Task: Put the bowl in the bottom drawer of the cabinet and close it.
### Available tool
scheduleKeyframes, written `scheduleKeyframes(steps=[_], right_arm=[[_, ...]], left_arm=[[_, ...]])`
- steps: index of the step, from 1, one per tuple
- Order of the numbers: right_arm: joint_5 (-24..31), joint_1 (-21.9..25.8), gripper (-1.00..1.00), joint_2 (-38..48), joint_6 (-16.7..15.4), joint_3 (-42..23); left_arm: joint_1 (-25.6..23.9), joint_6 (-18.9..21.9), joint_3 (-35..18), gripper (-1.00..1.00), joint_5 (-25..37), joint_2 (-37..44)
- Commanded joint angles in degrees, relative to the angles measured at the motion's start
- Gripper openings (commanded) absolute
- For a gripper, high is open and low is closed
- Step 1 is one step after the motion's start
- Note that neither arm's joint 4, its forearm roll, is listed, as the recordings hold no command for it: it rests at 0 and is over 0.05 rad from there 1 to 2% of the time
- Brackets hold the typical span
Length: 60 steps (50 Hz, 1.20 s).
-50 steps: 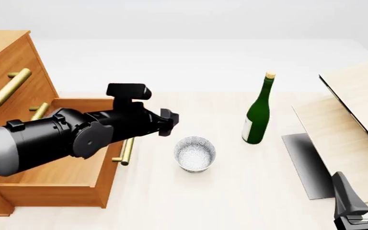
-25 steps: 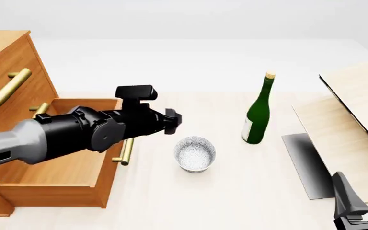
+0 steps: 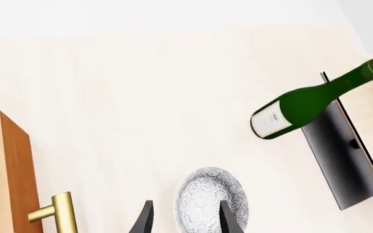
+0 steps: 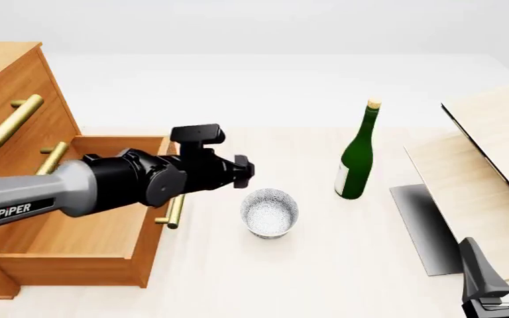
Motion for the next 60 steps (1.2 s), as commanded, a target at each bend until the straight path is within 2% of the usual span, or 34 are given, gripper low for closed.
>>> scheduleKeyframes(steps=[1, 60], right_arm=[[0.0, 0.0, 1.0, -0.1, 0.0, 0.0], [0.0, 0.0, 1.0, -0.1, 0.0, 0.0]], left_arm=[[-0.3, -0.6, -0.9, 1.0, -0.2, 2.8], [-3.3, -5.5, -3.3, 1.0, -1.5, 13.3]])
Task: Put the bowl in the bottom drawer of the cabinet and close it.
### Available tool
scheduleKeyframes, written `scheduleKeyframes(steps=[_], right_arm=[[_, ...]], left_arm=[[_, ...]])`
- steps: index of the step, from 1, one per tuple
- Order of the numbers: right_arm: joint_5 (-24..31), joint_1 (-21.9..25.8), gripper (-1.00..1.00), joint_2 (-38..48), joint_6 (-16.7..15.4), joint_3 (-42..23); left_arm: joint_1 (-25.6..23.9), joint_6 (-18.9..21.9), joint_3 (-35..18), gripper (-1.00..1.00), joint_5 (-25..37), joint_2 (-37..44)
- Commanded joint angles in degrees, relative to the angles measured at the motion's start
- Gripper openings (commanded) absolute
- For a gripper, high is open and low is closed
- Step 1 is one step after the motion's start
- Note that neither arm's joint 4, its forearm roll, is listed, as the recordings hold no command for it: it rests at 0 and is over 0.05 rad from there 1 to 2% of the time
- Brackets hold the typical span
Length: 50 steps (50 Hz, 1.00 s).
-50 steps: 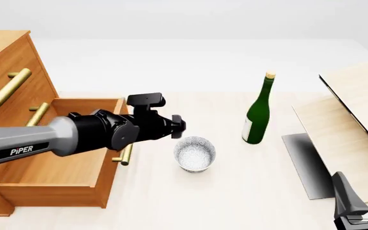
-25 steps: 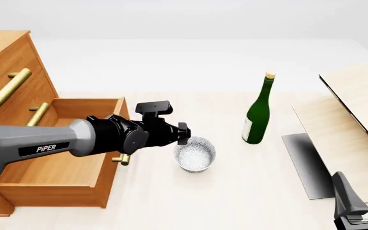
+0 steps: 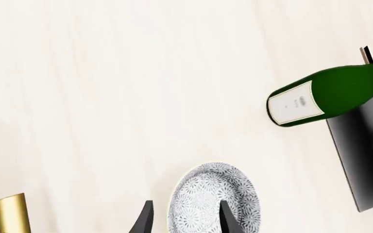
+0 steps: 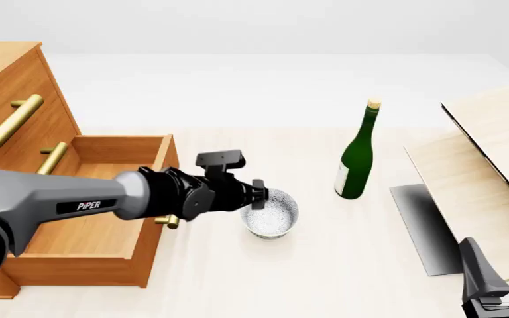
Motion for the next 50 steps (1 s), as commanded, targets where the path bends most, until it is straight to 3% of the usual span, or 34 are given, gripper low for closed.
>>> scheduleKeyframes(steps=[1, 42, 43, 50], right_arm=[[0.0, 0.0, 1.0, -0.1, 0.0, 0.0], [0.0, 0.0, 1.0, -0.1, 0.0, 0.0], [0.0, 0.0, 1.0, -0.1, 0.0, 0.0], [0.0, 0.0, 1.0, -0.1, 0.0, 0.0]], left_arm=[[-0.6, -0.4, -0.2, 1.0, -0.5, 1.8], [0.2, -0.7, -2.0, 1.0, 0.5, 6.7], [0.2, -0.7, -2.0, -1.0, 0.5, 6.8], [-0.5, -0.9, -1.1, -1.0, -0.1, 5.8]])
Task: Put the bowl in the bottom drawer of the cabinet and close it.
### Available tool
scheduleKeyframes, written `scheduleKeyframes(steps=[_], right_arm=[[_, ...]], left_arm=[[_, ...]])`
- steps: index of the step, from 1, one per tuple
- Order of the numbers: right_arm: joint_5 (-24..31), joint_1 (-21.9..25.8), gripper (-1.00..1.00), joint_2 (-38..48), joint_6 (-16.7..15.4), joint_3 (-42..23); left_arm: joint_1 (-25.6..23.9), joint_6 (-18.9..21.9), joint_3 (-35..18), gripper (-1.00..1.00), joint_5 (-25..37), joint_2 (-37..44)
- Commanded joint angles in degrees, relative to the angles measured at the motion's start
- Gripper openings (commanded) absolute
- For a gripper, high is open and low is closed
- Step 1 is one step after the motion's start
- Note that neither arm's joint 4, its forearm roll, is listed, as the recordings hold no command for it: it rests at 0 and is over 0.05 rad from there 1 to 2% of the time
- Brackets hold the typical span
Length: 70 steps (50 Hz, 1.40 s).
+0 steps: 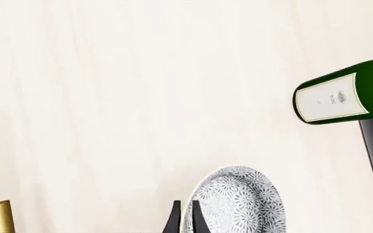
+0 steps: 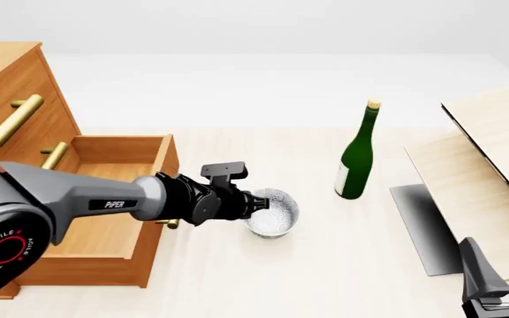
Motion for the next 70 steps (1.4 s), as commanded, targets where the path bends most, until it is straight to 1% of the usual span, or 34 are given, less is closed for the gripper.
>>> scheduleKeyframes(steps=[1, 5, 18, 43, 59, 62, 70], right_arm=[[0.0, 0.0, 1.0, -0.1, 0.0, 0.0], [0.0, 0.0, 1.0, -0.1, 0.0, 0.0], [0.0, 0.0, 1.0, -0.1, 0.0, 0.0], [0.0, 0.0, 1.0, -0.1, 0.0, 0.0], [0.0, 0.0, 1.0, -0.1, 0.0, 0.0], [0.0, 0.0, 1.0, -0.1, 0.0, 0.0], [0.0, 0.0, 1.0, -0.1, 0.0, 0.0]], left_arm=[[-0.5, 0.6, 0.8, -1.0, -0.5, -0.3], [-0.7, 0.3, 1.1, -1.0, -0.6, -0.5], [-1.7, 0.0, 4.8, -1.0, -1.8, -6.5], [-1.9, 1.5, 9.6, -1.0, -1.7, -14.7], [-1.4, 2.9, 11.1, -1.0, -0.5, -17.7], [-0.5, 3.6, 11.5, -1.0, -0.4, -18.2], [0.2, 4.1, 13.4, -1.0, -0.2, -20.3]])
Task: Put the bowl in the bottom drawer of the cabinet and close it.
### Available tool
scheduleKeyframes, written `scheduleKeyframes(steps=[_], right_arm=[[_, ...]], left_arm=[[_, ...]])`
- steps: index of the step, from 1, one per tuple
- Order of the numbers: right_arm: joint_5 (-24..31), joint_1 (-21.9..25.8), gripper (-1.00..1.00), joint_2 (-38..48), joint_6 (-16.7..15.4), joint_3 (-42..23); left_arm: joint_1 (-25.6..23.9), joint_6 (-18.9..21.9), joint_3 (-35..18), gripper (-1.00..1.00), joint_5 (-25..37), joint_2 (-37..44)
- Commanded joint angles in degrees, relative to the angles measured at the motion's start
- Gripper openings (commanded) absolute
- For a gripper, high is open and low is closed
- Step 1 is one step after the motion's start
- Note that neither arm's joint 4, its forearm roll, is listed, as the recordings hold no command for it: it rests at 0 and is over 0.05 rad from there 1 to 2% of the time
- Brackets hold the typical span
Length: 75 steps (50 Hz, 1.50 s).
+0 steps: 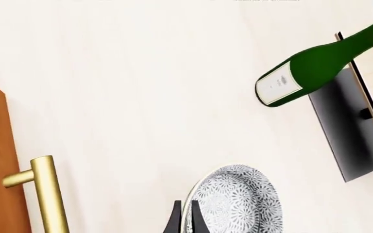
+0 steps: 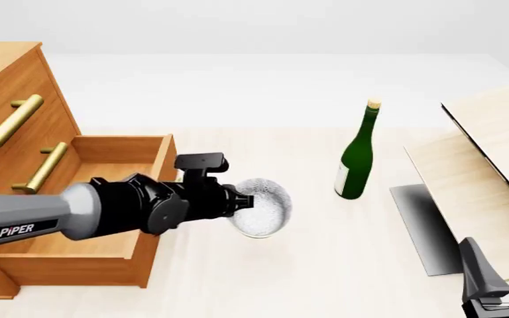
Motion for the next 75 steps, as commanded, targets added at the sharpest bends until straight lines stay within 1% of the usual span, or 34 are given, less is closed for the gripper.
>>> scheduleKeyframes(steps=[1, 19, 42, 58, 75], right_arm=[[0.0, 0.0, 1.0, -0.1, 0.0, 0.0], [0.0, 0.0, 1.0, 0.0, 0.0, 0.0], [0.0, 0.0, 1.0, -0.1, 0.0, 0.0], [0.0, 0.0, 1.0, -0.1, 0.0, 0.0], [0.0, 0.0, 1.0, -0.1, 0.0, 0.0]], left_arm=[[0.9, 1.7, 1.6, -1.0, 0.3, -2.7], [0.8, 2.2, 4.5, -1.0, 1.5, -7.7], [1.0, 3.6, 6.3, -1.0, 4.0, -13.6], [2.9, 4.8, 6.6, -1.0, 6.5, -17.9], [4.6, 5.7, 8.3, -1.0, 8.5, -23.1]])
